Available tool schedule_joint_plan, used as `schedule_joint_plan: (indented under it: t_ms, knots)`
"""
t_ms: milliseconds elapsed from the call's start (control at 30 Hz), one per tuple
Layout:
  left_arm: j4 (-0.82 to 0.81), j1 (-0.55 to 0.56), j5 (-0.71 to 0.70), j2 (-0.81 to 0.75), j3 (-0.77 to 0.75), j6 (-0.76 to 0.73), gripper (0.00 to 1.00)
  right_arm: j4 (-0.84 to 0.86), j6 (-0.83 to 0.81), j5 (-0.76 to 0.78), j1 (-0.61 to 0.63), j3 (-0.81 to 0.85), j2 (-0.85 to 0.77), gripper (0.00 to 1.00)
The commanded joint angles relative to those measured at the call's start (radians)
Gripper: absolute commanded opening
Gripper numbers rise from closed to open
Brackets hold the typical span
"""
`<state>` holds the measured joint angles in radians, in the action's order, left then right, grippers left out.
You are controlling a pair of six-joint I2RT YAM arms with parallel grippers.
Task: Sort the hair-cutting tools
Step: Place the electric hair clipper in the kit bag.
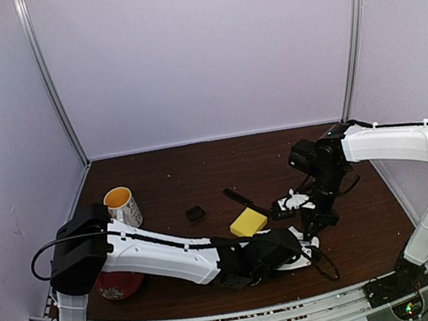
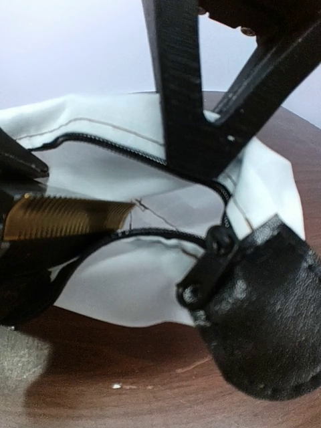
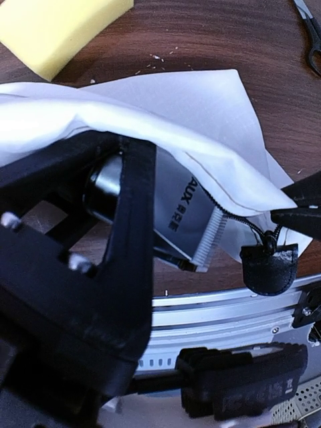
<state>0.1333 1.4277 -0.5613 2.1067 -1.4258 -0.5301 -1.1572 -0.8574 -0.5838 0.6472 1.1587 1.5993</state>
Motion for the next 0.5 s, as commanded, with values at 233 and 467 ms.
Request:
schedule_joint_plan:
  t_ms: [233,467]
  knots:
    - [-0.017,-0.019,-0.106,0.031,-0.035,0.086,0.57,-0.067,-0.012,-0.038,-0.016,0.007,0.011,0.0]
    - [-0.083,-0.017,-0.105,-0.06,0.015,0.112,0.65,-0.058,0.0,-0.028,-0.035,0.026,0.027,0.0]
